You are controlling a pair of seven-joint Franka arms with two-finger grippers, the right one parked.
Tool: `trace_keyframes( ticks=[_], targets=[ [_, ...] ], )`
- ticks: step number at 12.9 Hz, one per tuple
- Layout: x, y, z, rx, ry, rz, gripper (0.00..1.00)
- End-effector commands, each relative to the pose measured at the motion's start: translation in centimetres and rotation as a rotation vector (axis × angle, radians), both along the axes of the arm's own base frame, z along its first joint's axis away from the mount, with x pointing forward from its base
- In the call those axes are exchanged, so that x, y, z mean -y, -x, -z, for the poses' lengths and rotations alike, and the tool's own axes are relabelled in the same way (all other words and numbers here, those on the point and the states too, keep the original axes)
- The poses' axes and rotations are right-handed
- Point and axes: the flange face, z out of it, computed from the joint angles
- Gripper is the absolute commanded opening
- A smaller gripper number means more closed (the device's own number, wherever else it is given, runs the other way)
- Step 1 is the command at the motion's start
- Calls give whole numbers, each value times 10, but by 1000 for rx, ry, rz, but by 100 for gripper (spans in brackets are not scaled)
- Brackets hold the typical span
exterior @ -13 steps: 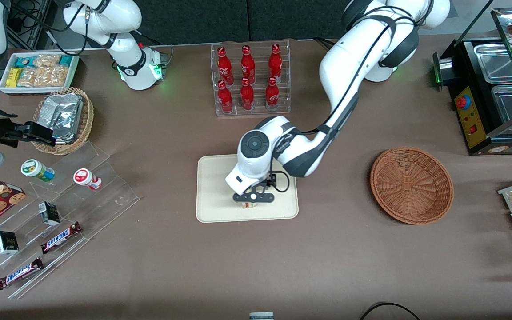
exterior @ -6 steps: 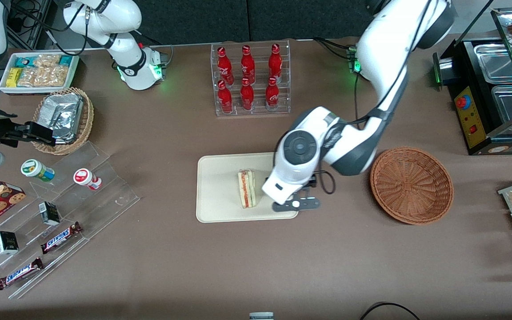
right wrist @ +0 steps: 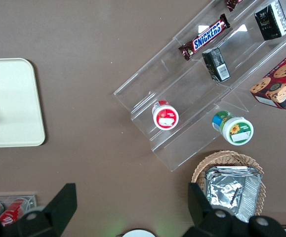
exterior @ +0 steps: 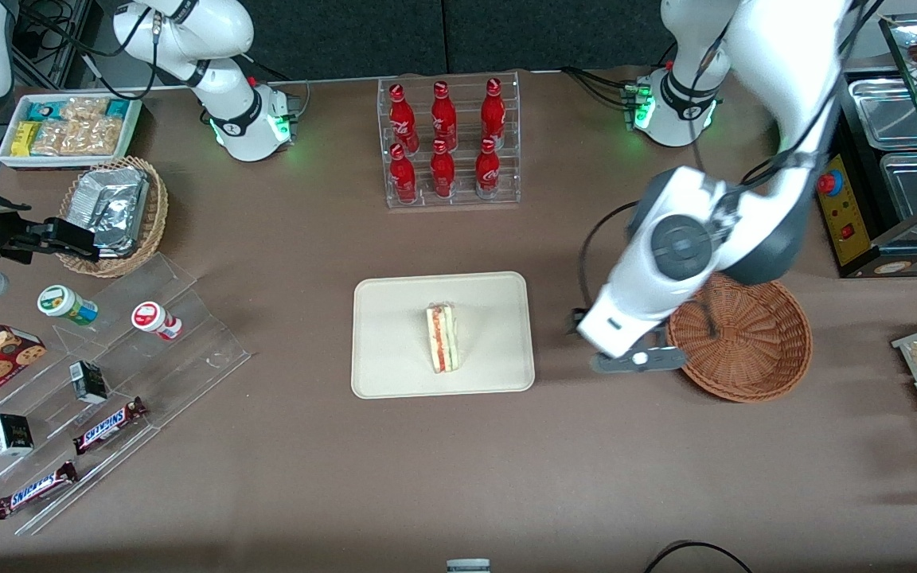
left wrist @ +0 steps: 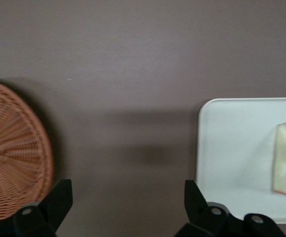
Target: Place sandwich from basket to tray
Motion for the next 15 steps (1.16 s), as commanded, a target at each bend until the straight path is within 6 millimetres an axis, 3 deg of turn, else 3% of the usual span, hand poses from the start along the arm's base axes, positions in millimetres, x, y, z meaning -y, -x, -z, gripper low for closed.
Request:
trace_keyframes(
  ticks=[1, 4, 7, 10, 15],
  targets=[
    [-67, 34, -12, 6, -15, 62, 100],
    [-143, 35, -41, -13, 31, 80, 100],
    [-195, 46, -90, -7, 9, 28, 100],
    [-218, 45, -136, -7, 5, -12, 100],
    [-225, 44, -190, 13, 4, -26, 100]
  ],
)
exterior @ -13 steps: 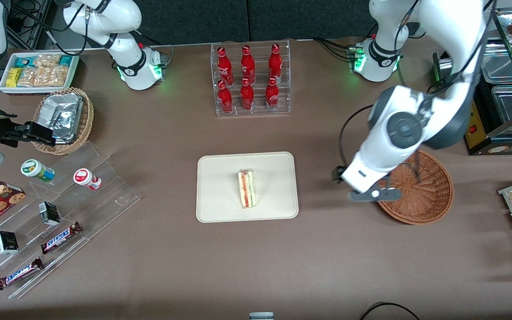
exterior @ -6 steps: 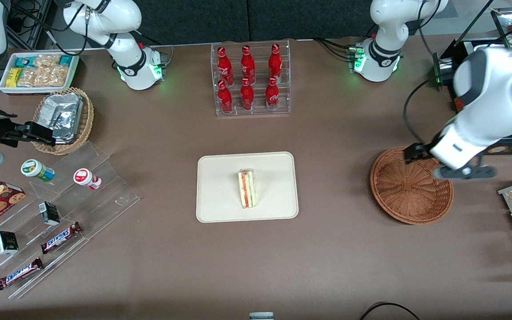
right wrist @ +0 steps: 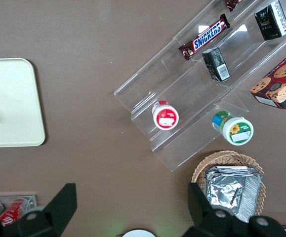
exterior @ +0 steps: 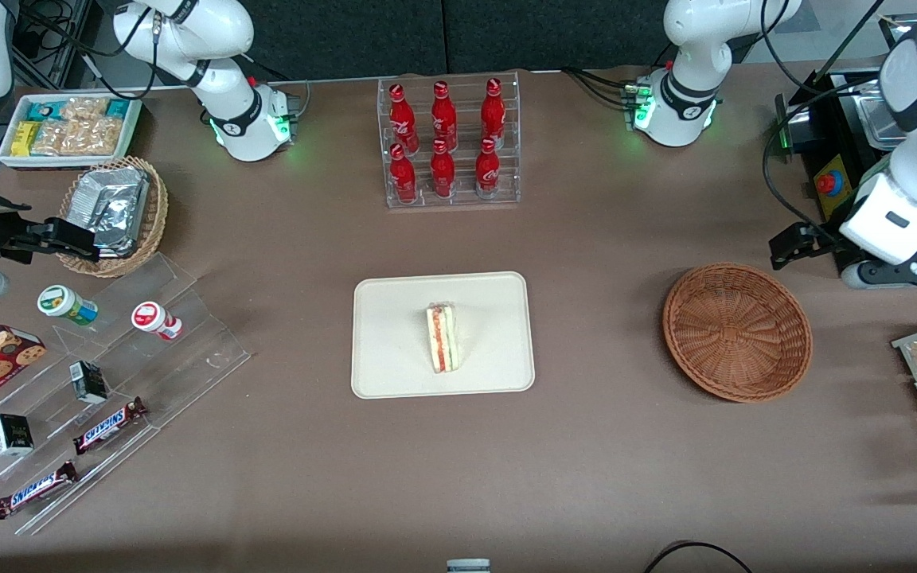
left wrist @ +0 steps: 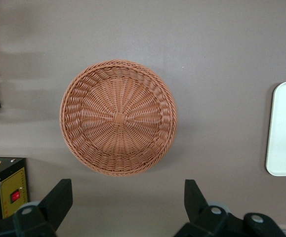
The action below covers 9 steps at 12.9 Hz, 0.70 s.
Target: Place sandwich from basket to tray
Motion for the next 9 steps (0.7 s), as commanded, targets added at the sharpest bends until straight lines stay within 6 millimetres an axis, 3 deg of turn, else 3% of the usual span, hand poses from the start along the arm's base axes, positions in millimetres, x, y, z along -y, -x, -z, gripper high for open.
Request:
trace_keyframes(
  ticks=[1, 3, 9],
  targets=[
    [-16, -2, -34, 7, 17, -21, 100],
    [-17, -2, -43, 21, 17, -23, 100],
    [-16, -2, -43, 20, 20, -21, 100]
  ],
)
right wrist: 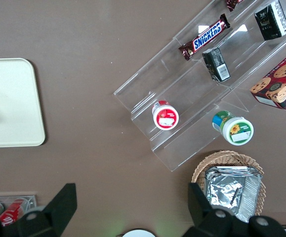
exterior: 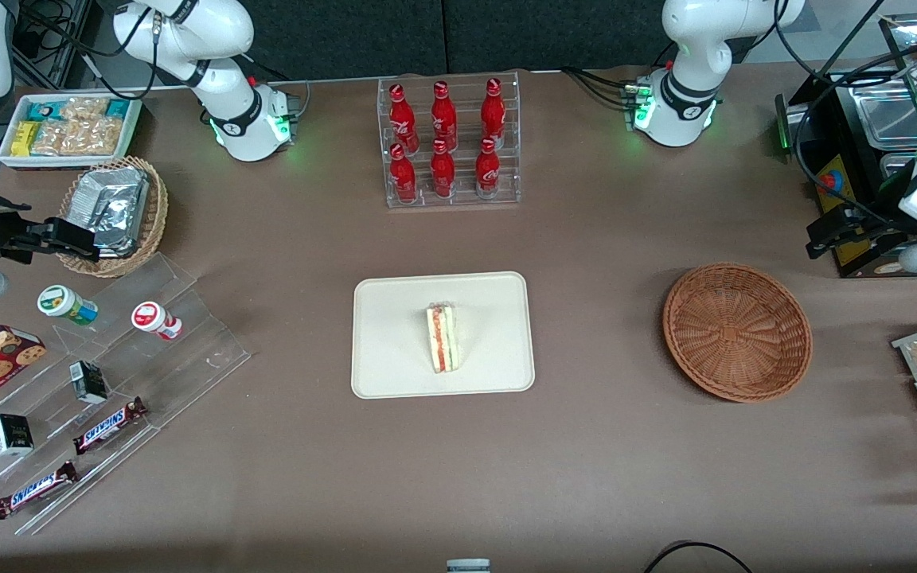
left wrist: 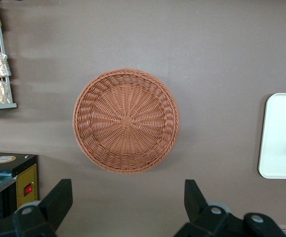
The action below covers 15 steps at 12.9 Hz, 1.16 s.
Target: Place sandwich from basket to tray
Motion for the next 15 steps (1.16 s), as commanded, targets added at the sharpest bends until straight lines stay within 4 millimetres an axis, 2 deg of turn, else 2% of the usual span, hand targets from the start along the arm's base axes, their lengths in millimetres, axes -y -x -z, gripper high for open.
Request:
trace_keyframes(
  ticks=[1, 7, 15],
  targets=[
    [2, -1, -5, -7, 13, 11, 100],
    [4, 1, -8, -7, 13, 15, 100],
    [8, 12, -40, -35, 0, 32, 100]
  ],
)
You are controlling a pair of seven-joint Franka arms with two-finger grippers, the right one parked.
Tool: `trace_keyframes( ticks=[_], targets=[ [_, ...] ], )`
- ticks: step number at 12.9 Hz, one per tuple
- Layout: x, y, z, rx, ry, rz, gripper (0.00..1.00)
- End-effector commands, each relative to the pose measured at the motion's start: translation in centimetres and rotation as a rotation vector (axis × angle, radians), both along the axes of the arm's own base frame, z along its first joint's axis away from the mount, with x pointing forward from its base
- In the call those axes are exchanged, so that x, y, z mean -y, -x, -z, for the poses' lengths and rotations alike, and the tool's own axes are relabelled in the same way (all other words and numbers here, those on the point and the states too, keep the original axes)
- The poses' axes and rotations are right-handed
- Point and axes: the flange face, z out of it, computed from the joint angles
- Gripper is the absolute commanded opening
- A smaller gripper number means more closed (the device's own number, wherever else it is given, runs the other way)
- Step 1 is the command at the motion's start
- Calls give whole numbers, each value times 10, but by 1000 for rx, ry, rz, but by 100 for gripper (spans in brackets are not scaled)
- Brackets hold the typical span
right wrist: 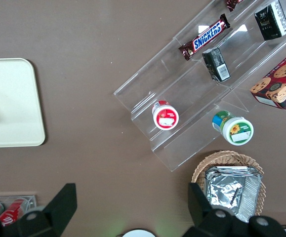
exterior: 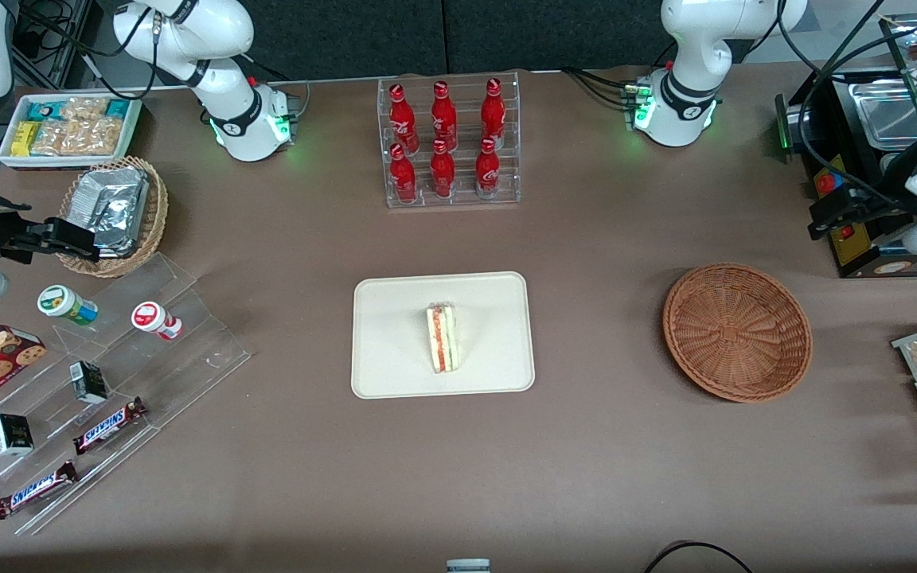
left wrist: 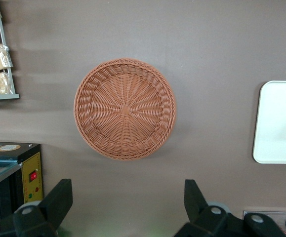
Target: Place sandwich from basket to tray
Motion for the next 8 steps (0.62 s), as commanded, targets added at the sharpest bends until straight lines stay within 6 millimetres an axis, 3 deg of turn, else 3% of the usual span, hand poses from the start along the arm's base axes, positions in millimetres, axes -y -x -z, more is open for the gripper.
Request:
trace_keyframes(
  ticks=[1, 8],
  targets=[
    [1, 3, -9, -15, -1, 44, 100],
    [2, 1, -10, -17, 3, 60, 100]
  ],
)
